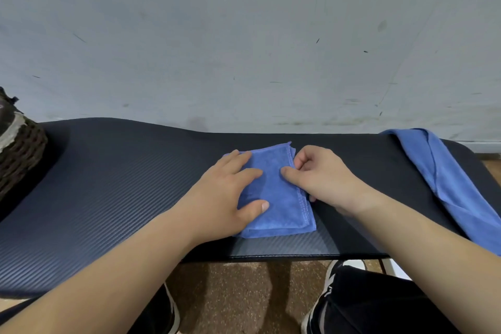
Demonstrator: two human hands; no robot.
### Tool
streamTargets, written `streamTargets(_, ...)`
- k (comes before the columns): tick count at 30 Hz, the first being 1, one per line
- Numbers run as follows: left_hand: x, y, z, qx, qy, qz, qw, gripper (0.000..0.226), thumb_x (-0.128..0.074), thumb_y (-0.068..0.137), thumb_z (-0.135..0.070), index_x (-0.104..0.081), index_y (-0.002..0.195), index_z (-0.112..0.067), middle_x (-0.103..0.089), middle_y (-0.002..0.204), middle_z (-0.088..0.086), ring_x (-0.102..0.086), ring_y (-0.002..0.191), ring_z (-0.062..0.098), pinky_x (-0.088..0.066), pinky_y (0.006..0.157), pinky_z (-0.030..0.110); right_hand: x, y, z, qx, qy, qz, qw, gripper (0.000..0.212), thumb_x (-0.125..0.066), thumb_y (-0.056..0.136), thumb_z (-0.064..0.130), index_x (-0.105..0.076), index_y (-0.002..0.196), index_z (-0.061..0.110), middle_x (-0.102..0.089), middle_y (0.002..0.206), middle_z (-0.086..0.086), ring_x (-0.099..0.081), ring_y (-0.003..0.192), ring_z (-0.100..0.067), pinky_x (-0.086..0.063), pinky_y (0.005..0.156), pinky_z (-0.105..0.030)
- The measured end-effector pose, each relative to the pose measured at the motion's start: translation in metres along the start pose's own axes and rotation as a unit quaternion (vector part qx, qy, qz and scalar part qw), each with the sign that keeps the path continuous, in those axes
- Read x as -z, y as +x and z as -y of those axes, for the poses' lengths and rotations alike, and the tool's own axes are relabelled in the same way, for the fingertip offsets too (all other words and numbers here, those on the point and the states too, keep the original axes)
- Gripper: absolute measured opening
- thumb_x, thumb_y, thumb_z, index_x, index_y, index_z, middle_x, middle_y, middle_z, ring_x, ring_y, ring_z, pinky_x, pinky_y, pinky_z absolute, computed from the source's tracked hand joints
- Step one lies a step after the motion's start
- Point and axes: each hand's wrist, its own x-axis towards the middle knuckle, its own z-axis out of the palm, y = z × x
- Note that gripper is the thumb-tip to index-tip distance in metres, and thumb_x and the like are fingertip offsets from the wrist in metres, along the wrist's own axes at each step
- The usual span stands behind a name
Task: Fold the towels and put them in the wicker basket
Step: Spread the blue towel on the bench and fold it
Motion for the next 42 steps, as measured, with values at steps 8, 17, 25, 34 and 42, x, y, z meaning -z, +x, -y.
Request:
streamTargets(8, 0.001, 0.004, -0.005, 0.161, -0.037, -0.094, 0.982, 0.062, -0.066, 0.091, -0.051, -0.048, 0.145, -0.028, -0.048, 0.142, -0.006, -0.050, 0.129, 0.020, -0.046, 0.102, 0.035, 0.010, 0.003, -0.017, -0.071, -0.022, 0.028, 0.997, 0.032, -0.079, 0.088, 0.027, -0.057, 0.103, 0.009, -0.069, 0.068, -0.006, -0.063, 0.050, -0.017, -0.052, 0.047, -0.034)
streamTargets(17, -0.014, 0.000, -0.022, 0.161, 0.022, -0.075, 0.984, 0.087, -0.052, 0.091, -0.061, -0.020, 0.161, -0.023, -0.048, 0.135, -0.001, -0.055, 0.117, 0.023, -0.054, 0.090, 0.040, 0.004, -0.011, -0.010, 0.170, -0.319, 0.153, 0.920, 0.110, -0.062, 0.081, 0.076, 0.002, 0.163, 0.040, 0.014, 0.171, 0.011, 0.024, 0.156, -0.012, 0.003, 0.128, -0.041)
streamTargets(25, -0.014, -0.002, -0.027, 0.169, -0.103, -0.071, 0.978, 0.074, -0.060, 0.095, -0.037, -0.024, 0.159, -0.030, -0.040, 0.127, -0.011, -0.058, 0.088, 0.008, -0.047, 0.071, 0.024, 0.015, -0.008, -0.017, 0.096, -0.331, 0.241, 0.907, 0.114, -0.064, 0.084, 0.073, 0.017, 0.160, 0.043, 0.035, 0.163, 0.019, 0.036, 0.148, -0.002, 0.009, 0.128, -0.039)
streamTargets(34, 0.008, 0.004, -0.029, 0.203, -0.257, -0.156, 0.932, 0.092, -0.073, 0.081, -0.013, -0.028, 0.159, -0.031, -0.050, 0.117, -0.011, -0.059, 0.093, 0.003, -0.043, 0.070, 0.014, -0.023, -0.023, -0.016, 0.108, -0.329, 0.186, 0.920, 0.115, -0.055, 0.083, 0.081, 0.021, 0.159, 0.040, 0.039, 0.163, 0.010, 0.040, 0.148, -0.012, 0.012, 0.127, -0.046)
streamTargets(42, 0.001, -0.001, -0.056, 0.126, -0.170, -0.160, 0.964, 0.057, -0.072, 0.079, -0.017, -0.054, 0.130, -0.035, -0.047, 0.108, -0.015, -0.055, 0.085, 0.000, -0.043, 0.067, 0.012, 0.015, -0.009, -0.010, 0.101, -0.167, 0.167, 0.966, 0.102, -0.086, 0.072, 0.058, -0.036, 0.158, 0.036, -0.017, 0.162, 0.009, -0.021, 0.152, -0.012, -0.028, 0.123, -0.033)
